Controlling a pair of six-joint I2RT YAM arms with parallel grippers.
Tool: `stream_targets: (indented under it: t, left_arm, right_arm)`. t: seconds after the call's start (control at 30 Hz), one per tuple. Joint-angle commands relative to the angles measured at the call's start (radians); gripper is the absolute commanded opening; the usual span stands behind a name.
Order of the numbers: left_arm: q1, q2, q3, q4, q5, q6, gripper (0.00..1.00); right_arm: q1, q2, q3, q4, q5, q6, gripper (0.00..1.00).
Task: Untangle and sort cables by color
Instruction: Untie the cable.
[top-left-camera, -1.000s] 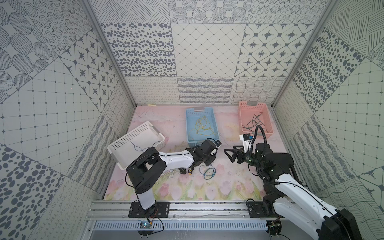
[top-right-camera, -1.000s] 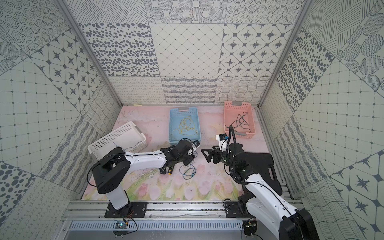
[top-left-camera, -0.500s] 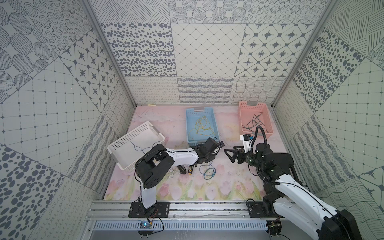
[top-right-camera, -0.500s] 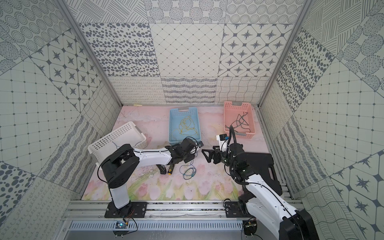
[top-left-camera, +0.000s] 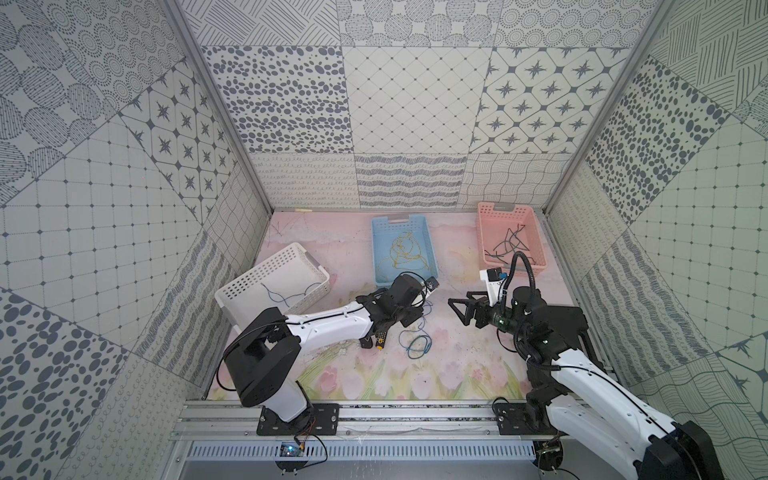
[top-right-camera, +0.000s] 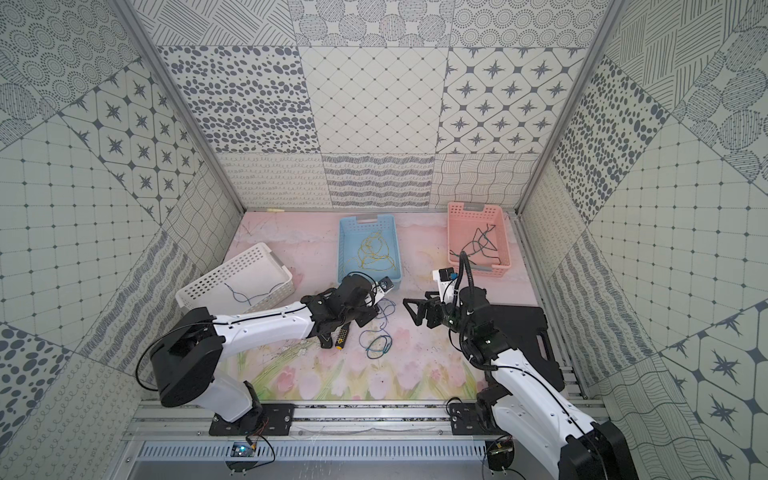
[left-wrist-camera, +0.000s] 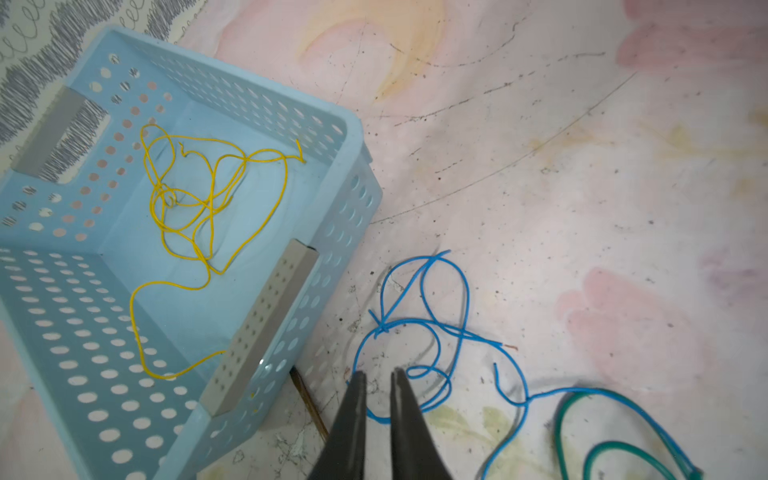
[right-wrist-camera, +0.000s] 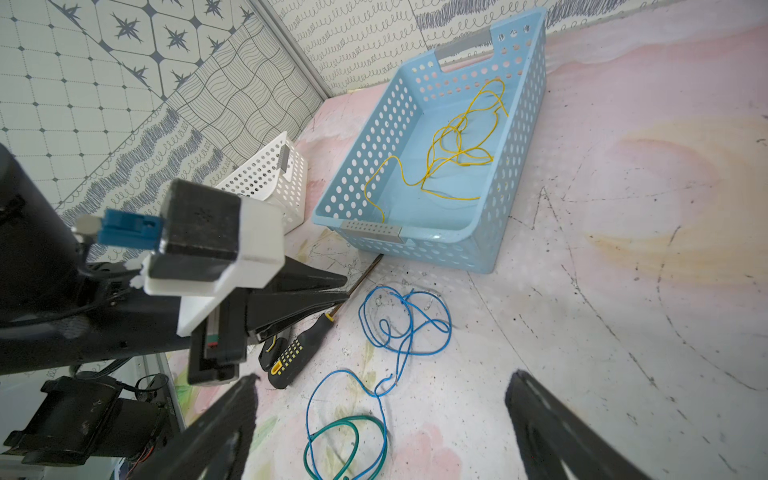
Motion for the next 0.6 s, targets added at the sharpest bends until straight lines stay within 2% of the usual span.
stream_targets:
  t: [0.0,0.2,0.37,0.47,0.57]
  left_arm:
    - [0.015,0.006,-0.004,-0.045,0.049,-0.074,0.44]
    - [0.028,0.174,0.106,-0.114,0.006,-0.002,0.49]
    - [0.058,0.231,0.146,-0.087,0.012,-0.003,0.48]
    - [0.065,0.252,0.161,-0.062,0.044,-0.007,0.45]
    - [0.068,0.282,0.187,-0.063,0.108,-0.015,0.36]
  right_arm:
    - [-0.001,-0.011,-0.008,0.046,-0.015,-0.007,0.95]
    - [-0.002,-0.016,-0.01,0.043,-0.011,-0.009,0.95]
    - [-0.002,-0.017,-0.009,0.044,-0.014,-0.01,0.95]
    - [-0.002,-0.017,-0.009,0.046,-0.015,-0.009,0.95]
    - [-0.003,-0.02,-0.009,0.045,-0.015,-0.01,0.95]
